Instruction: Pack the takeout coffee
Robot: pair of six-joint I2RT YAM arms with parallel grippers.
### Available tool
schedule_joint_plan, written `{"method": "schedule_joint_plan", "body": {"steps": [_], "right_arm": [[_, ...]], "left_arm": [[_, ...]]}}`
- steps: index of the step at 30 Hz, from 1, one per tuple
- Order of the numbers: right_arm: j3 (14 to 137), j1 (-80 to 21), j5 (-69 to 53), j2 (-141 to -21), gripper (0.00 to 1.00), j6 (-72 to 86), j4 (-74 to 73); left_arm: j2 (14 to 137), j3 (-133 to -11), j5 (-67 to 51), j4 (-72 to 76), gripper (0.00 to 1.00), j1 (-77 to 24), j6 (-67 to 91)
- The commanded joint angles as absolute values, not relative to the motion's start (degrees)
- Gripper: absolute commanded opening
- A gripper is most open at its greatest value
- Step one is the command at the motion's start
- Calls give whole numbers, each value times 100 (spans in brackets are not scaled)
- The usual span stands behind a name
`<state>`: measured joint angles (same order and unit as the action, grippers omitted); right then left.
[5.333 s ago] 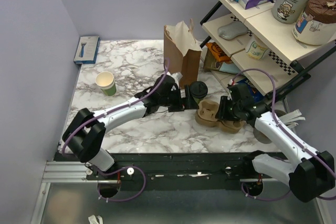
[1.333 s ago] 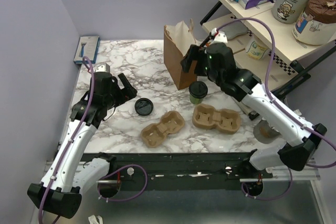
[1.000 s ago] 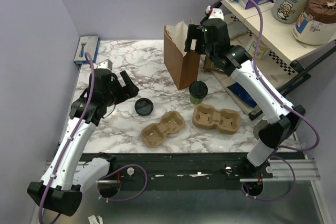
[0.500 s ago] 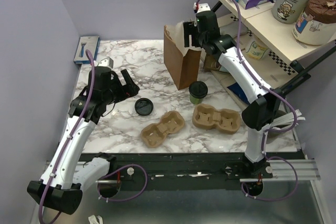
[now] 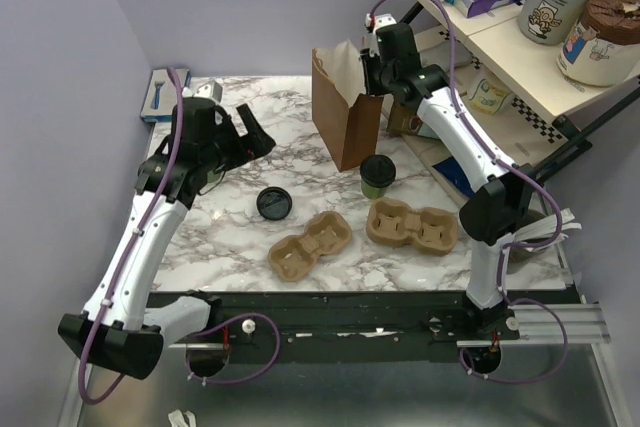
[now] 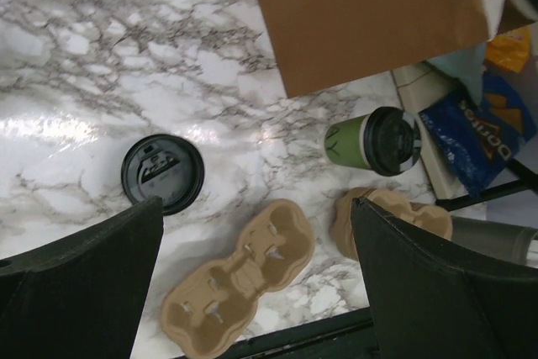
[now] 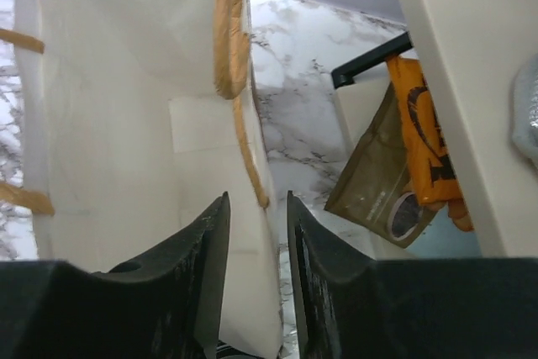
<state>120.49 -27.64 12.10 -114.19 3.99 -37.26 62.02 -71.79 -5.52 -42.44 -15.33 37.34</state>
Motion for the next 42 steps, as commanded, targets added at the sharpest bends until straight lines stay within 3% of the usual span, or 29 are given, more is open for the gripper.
{"method": "schedule_joint_plan", "body": {"steps": [1, 9, 15, 22, 28, 32, 38, 42], "right_arm": [[12085, -2760, 154, -11488, 27, -228, -4017], [11435, -2769, -1880, -10829, 10, -1134, -3436], [11049, -2953, -2926, -10617, 8, -1380, -3560], [10706, -3243, -3041, -10512, 5, -897, -3411], [10617, -3243, -1848, -10459, 4, -387, -3191], [10433, -3243, -1828, -10380, 4, -396, -3094], [10222, -3234, -1696, -10283, 4, -387, -3085], [10011, -3243, -1714, -10152, 4, -387, -3041]], "left_arm": [[6670, -7795, -1142, -4026, 99, -1485, 3806], [6575, -8235, -695, -4289, 99, -1442, 3481], [6320, -8122, -343, -4684, 99, -1327, 3419], [5942, -7402, -211, -4975, 99, -1248, 3489], [5459, -6348, -167, -5018, 99, -1239, 3902], [5379, -5661, -44, -4992, 99, -1239, 4227], [5616, -4668, 0, -4151, 98, -1239, 4789], [5923, -4211, 149, -3438, 86, -1239, 5202]]}}
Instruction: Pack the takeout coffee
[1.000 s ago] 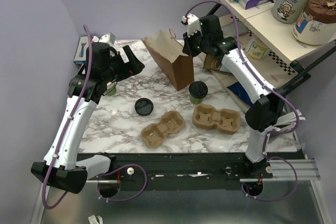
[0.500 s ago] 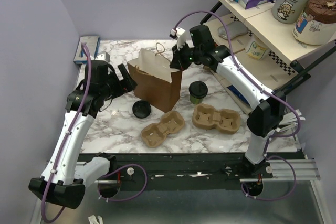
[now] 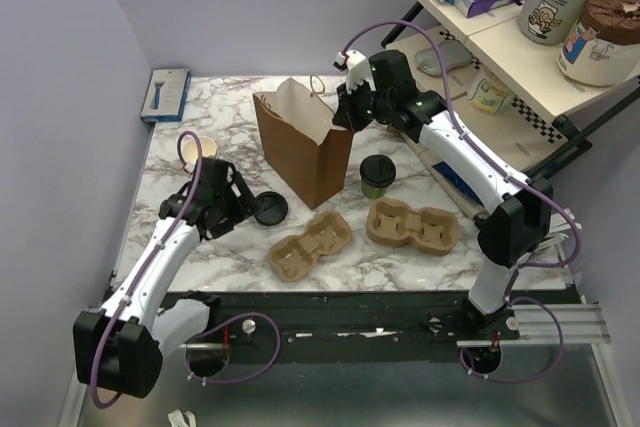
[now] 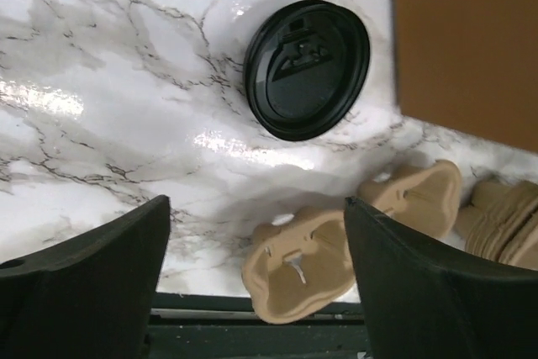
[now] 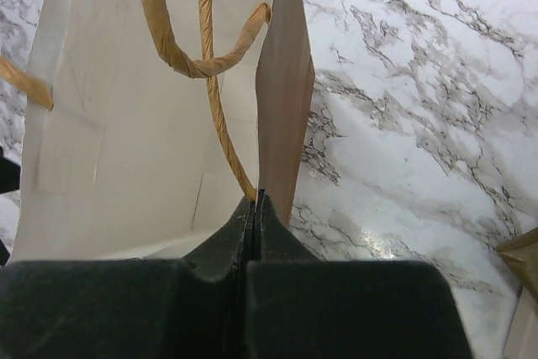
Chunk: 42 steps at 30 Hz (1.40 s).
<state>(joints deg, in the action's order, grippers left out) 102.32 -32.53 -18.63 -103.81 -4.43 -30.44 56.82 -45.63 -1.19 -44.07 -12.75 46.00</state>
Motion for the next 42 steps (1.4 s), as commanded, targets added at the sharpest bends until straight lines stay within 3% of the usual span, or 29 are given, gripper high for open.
{"method": "schedule_joint_plan", "body": {"steps": [1, 12, 15, 19, 26, 33, 42], "right_arm": [[9941, -3243, -1705, -10134, 4, -387, -3032], [9484, -3243, -1793, -9914, 4, -316, -2989], [9422, -3243, -1688, -9861, 4, -264, -2971], [9387, -3243, -1653, -9809, 4, -272, -2971], [9369, -3243, -1643, -9791, 4, -246, -2971], [9352, -3234, -1547, -9765, 4, -264, -2971], [9290, -3234, -1424, -9712, 4, -334, -3023]], "left_arm": [[6063, -4062, 132, -3297, 85, -1239, 5212], [7198, -3516, 96, -1723, 60, -1248, 5308], [7426, -3594, 298, -1784, 49, -1248, 5282], [7698, -3682, 395, -1863, 45, -1248, 5142], [7858, -4043, 913, -2713, 19, -1248, 5168], [7892, -3999, 1327, -3006, 6, -862, 5362], [7761, -3911, 1546, -3401, 7, 1025, 5291]]}}
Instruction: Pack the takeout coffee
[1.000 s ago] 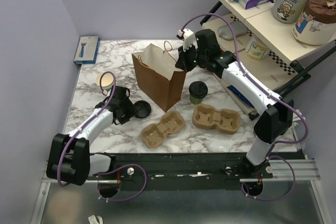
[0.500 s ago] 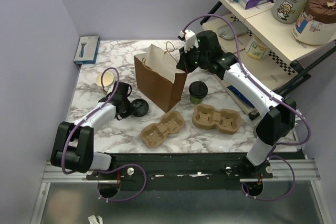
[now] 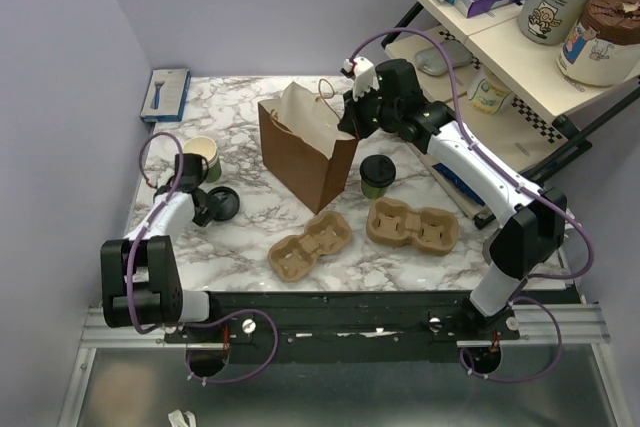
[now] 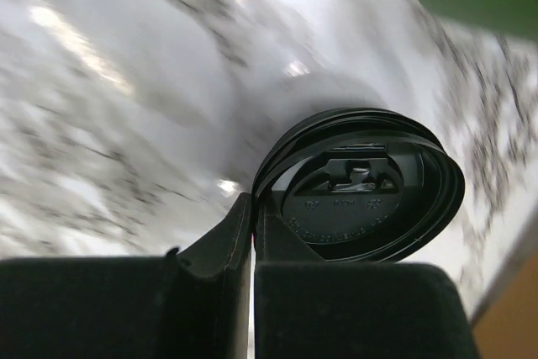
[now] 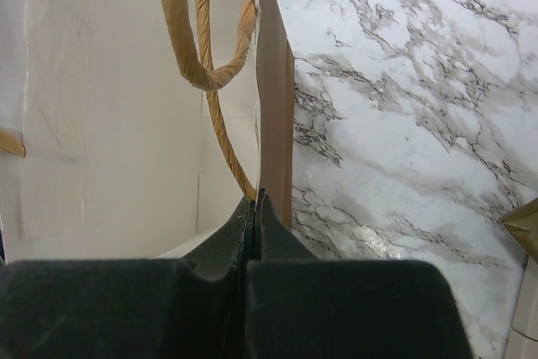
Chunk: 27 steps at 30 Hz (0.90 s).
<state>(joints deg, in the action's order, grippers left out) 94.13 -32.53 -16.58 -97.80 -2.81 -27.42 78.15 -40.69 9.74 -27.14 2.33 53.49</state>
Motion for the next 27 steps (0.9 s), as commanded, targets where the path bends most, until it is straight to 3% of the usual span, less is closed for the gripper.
{"method": "schedule_joint_plan", "body": {"steps": [1, 7, 8, 17, 20, 21, 27], "right_arm": [[9307, -3234, -1406, -9729, 4, -343, -3032], [9413, -3226, -1538, -9756, 4, -474, -3146], [9422, -3234, -1616, -9756, 4, -553, -3199], [9861, -3234, -1853, -9958, 4, -519, -3699], [9852, -3252, -1986, -9949, 4, -423, -3700], [9887, -3252, -1995, -9967, 4, -361, -3744], [9844, -3331, -2092, -9914, 4, -378, -3850]], "left_arm": [[7700, -3920, 1634, -3462, 7, 1150, 5291], [7611, -3876, 1617, -3516, 13, 1731, 5335], [7620, -3893, 1635, -3585, 28, 1731, 5344], [6496, -4104, 1310, -4015, 65, 1731, 5379], [6074, -4534, 864, -4567, 87, 1731, 5090], [5951, -4666, 766, -4701, 99, 1731, 5011], [5010, -5913, -751, -5132, 99, 1731, 4009]]}}
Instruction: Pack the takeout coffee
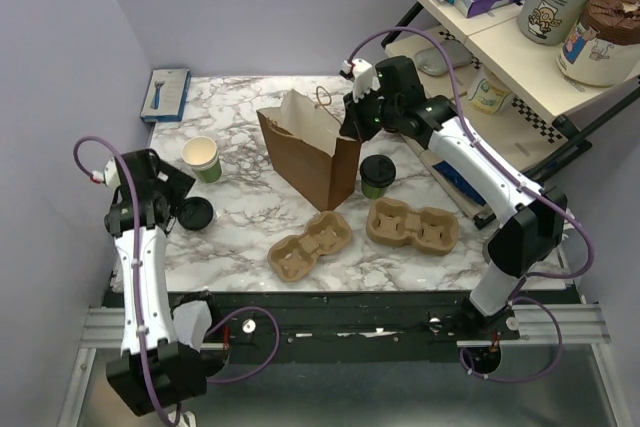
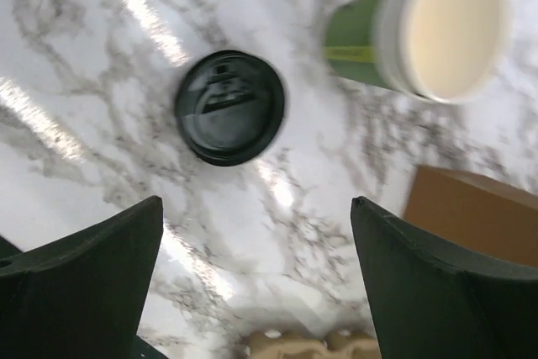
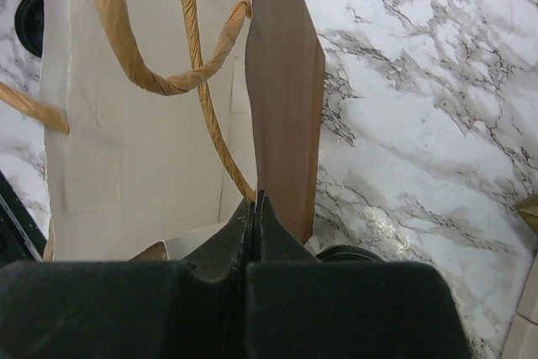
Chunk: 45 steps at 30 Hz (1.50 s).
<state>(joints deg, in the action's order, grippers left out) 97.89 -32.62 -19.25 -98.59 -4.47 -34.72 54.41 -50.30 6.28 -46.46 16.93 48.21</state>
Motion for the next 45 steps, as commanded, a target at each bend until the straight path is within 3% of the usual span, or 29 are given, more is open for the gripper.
{"method": "schedule_joint_plan", "body": {"steps": [1, 6, 14, 17, 23, 32, 38, 41, 42, 45], "right_arm": [[9818, -3340, -2083, -9888, 5, -317, -3815], [9896, -3410, -1934, -9826, 5, 218, -3648], [9862, -3595, -1134, -9791, 5, 422, -3489], [9783, -3621, -932, -9747, 4, 475, -3498], [9642, -3647, -730, -9607, 5, 554, -3428], [9246, -3656, -606, -9185, 5, 369, -2998], [9220, -3647, -677, -9132, 5, 343, -2979], [9228, -3647, -650, -9132, 6, 325, -2988], [9246, -3647, -607, -9141, 7, 325, -3006], [9246, -3648, -623, -9141, 8, 316, -3015]], "left_arm": [[4975, -6272, -999, -5150, 99, 1714, 3912], [4834, -6565, -1767, -4185, 99, 1276, 4551], [6107, -7583, -563, -3306, 99, -1281, 5115], [6679, -8014, -142, -3427, 99, -1993, 5151], [7399, -8849, 1922, -4418, 99, -3136, 5027], [8542, -9395, 3014, -5465, 99, -3384, 5212], [8930, -9510, 2874, -5528, 97, -3384, 5177], [8947, -9483, 2900, -5520, 74, -3366, 5212], [8939, -9492, 2857, -5520, 51, -3366, 5203], [8921, -9545, 2813, -5528, 26, -3287, 5177]]}}
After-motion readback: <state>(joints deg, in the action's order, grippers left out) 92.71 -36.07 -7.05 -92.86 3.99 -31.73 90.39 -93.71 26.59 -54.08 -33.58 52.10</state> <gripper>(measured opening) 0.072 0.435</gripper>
